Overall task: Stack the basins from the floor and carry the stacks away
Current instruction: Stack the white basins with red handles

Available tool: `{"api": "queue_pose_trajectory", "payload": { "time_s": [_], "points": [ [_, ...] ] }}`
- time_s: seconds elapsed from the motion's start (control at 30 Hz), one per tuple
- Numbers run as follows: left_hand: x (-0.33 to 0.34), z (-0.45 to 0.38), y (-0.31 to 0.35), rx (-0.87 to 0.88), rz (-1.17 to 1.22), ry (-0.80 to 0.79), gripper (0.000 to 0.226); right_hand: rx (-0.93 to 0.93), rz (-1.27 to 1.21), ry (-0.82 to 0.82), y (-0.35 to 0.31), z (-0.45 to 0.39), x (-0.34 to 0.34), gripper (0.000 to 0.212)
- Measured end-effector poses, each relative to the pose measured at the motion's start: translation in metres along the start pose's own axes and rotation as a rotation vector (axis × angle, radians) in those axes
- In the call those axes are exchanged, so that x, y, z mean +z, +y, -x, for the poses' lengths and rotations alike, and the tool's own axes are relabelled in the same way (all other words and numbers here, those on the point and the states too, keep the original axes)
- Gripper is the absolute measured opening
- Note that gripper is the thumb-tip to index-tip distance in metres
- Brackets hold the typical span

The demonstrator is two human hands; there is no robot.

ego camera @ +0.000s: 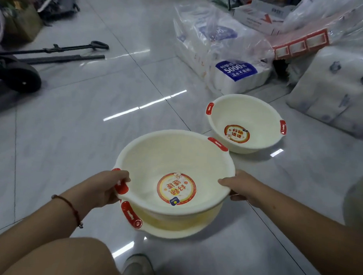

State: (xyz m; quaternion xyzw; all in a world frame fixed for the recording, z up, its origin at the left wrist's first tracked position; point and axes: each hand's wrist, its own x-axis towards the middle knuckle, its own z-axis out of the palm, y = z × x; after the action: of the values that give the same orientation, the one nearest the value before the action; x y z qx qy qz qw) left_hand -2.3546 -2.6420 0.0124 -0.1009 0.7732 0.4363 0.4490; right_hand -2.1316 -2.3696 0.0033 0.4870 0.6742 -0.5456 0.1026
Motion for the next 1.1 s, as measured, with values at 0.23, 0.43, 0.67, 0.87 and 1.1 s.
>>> {"api": "queue_pose_trajectory", "payload": {
  "time_s": [0.23, 0.43, 0.67, 0.87, 1.1],
  "points": [
    [-0.006, -0.024, -0.028, 0.260, -0.360, 0.039, 0.023, 0.071, 0.378, -0.021, 0.028, -0.013, 0.024, 0.040],
    [-0.003, -0.050, -0.046, 0.157, -0.503, 0.083, 0.046, 0.078, 0.592, 0.027, 0.047, -0.018, 0.051, 0.061],
    [0.007, -0.073, -0.057, 0.071, -0.590, 0.095, 0.046, 0.040, 0.464, 0.008, 0.054, -0.027, 0.057, 0.085],
    [0.004, -0.078, -0.054, 0.123, -0.725, 0.097, 0.041, 0.036, 0.489, -0.017, 0.055, -0.034, 0.052, 0.077],
    [0.016, -0.054, -0.013, 0.516, -1.601, 0.163, 0.098, -0.074, 0.793, -0.032, 0.033, -0.024, 0.013, 0.054]
  ]
}}
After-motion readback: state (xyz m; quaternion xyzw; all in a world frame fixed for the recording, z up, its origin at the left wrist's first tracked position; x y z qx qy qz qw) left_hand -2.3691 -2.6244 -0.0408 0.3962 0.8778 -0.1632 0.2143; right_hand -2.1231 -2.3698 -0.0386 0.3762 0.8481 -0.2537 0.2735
